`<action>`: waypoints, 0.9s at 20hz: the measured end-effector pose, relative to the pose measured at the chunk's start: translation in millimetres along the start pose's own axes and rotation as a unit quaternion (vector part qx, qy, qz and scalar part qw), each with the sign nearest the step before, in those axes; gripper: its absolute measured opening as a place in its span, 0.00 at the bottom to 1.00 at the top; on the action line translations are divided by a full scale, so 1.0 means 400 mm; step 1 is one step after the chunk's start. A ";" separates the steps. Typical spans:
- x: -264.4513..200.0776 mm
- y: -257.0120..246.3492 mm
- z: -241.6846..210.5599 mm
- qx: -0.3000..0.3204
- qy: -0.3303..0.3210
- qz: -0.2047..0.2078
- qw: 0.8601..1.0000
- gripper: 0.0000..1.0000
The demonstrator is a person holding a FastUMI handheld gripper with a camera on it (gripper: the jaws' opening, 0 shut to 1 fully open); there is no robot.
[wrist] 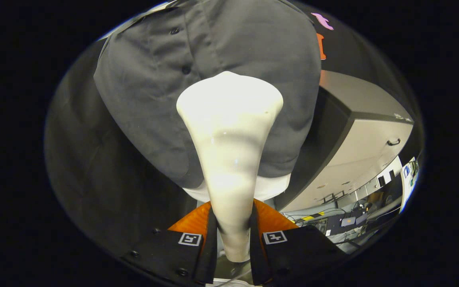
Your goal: Iron the clothes twice with a garment steamer, once on the left side and once on the right side.
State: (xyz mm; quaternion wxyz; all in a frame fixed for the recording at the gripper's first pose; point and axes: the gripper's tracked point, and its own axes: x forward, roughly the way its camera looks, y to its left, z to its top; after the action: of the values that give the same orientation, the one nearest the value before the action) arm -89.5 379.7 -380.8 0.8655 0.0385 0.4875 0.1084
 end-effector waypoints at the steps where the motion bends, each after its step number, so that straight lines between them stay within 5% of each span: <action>1: -0.020 -0.018 0.039 -0.003 -0.013 0.003 1.000 0.42; 10: -0.178 -0.103 0.382 -0.056 -0.107 0.046 0.992 0.42; 18: -0.250 -0.080 0.507 -0.066 -0.168 0.083 0.980 0.42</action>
State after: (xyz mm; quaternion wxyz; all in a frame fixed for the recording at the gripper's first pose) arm 37.9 334.0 -197.0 0.9236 0.0388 0.3222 0.2039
